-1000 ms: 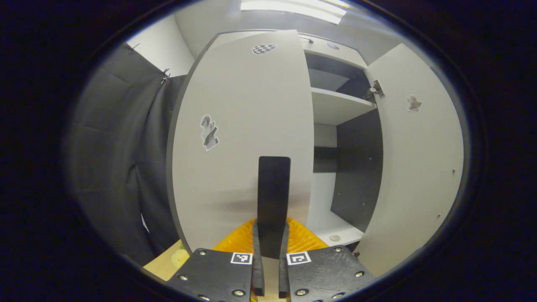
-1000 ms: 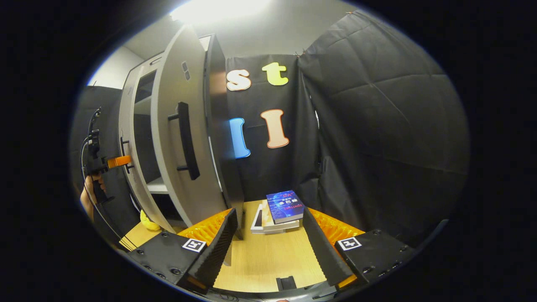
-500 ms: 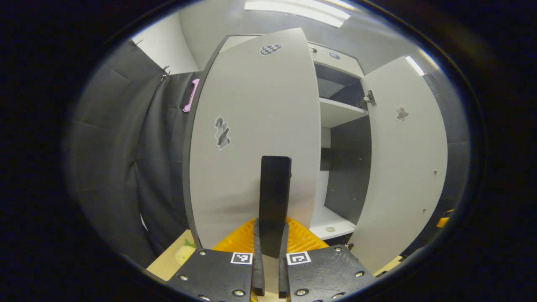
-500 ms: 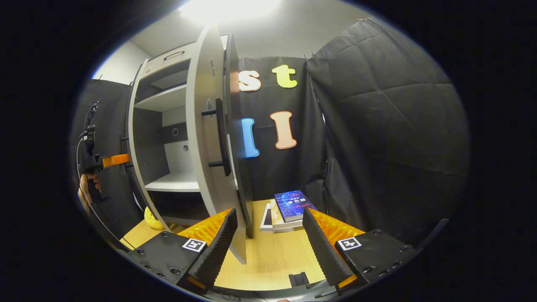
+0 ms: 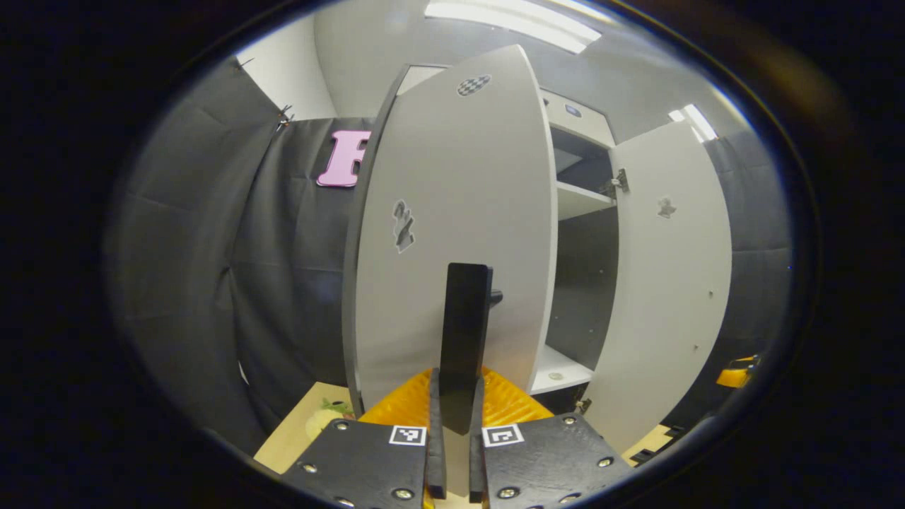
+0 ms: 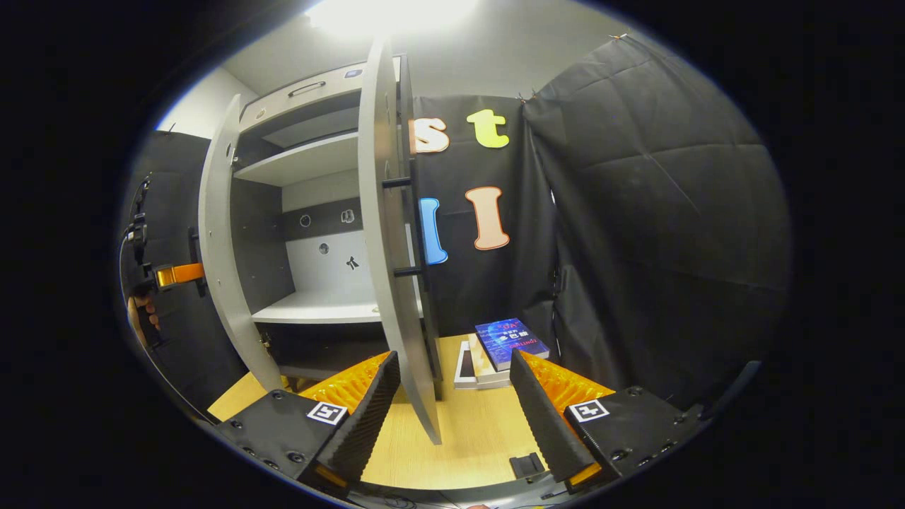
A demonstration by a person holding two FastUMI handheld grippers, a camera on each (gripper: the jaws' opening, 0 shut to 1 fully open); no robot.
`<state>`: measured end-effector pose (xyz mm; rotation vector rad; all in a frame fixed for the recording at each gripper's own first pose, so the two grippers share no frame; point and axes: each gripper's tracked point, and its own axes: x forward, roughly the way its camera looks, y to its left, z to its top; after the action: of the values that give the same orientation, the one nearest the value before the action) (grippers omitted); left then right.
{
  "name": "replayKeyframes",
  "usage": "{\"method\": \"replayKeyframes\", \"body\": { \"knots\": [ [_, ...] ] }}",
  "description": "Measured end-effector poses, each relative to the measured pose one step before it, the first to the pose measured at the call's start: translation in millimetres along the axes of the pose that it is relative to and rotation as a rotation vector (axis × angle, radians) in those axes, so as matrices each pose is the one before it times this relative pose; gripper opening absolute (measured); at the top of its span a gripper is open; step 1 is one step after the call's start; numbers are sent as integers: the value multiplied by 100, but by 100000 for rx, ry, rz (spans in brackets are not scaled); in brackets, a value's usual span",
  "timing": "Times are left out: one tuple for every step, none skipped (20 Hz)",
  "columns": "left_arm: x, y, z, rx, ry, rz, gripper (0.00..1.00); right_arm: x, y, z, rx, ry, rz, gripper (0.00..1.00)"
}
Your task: Open the right door of the double-door shoe cabinet with the right hand, and open the left door with the left hand.
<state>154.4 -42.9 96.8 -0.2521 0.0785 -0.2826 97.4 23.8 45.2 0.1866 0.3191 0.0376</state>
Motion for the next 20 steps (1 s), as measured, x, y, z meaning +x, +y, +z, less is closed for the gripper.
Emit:
{"method": "replayKeyframes", "body": {
  "knots": [
    [-266, 227, 122, -41, -278, -53, 14, -32, 20, 87, -398, 3, -131, 98],
    [-314, 237, 126, -100, -231, 277, 14, 7, 5, -83, -355, -149, -78, 98],
    [-189, 249, -13, -231, -268, 536, 14, -5, 65, 48, -184, -322, 64, 98],
    [-346, 347, 44, -161, -197, 672, 16, 69, 31, 101, -14, -288, 32, 98],
    [-184, 299, 84, -109, -192, 807, 13, 28, 143, 55, 186, -209, 55, 98],
    [-318, 460, 50, -96, -113, 863, 15, -45, 172, -31, 265, -110, 333, 98],
    [-150, 595, -127, -163, 13, 722, 12, 28, 170, -16, 189, 68, 455, 98],
    [-364, 601, 30, -111, 200, 858, 13, -7, 203, -47, 13, 291, 524, 98],
    [-185, 553, 73, 389, 105, 1031, 13, -13, 225, -14, 61, 517, 714, 98],
    [-213, 766, 93, 1102, -57, 1417, 13, -163, 291, -68, 124, 241, 1049, 98],
    [-152, 880, -81, 1818, 74, 2009, 13, -18, 333, 67, -32, -26, 1072, 98],
    [-195, 1113, -43, 2164, 344, 2514, 14, 47, 216, -69, -371, -29, 951, 93],
    [-172, 1102, -253, 1994, 612, 2217, 14, 9, 150, 29, -671, 127, 955, 93],
    [-161, 860, -204, 1098, 396, 1328, 13, -9, 93, -33, -814, 149, 966, 92],
    [368, 1808, -483, 2171, -686, 5448, 13, 32, 53, -19, -753, 105, 613, 92],
    [-1020, 2018, 443, 3714, -250, 6445, 12, -22, 114, -85, -390, -19, 566, 92],
    [186, 364, 75, 64, 291, -969, 3, 26, 176, 42, 77, -64, 739, 92],
    [144, -599, 62, -4391, -858, -4717, 0, 34, 314, 28, 191, -86, 964, 92],
    [7, -898, -53, -2917, -321, -1568, 1, 44, 149, 55, -79, -38, 683, 92],
    [-68, 94, 30, 946, 214, 1172, 4, -77, 156, 16, -334, -141, 521, 92]
  ]
}}
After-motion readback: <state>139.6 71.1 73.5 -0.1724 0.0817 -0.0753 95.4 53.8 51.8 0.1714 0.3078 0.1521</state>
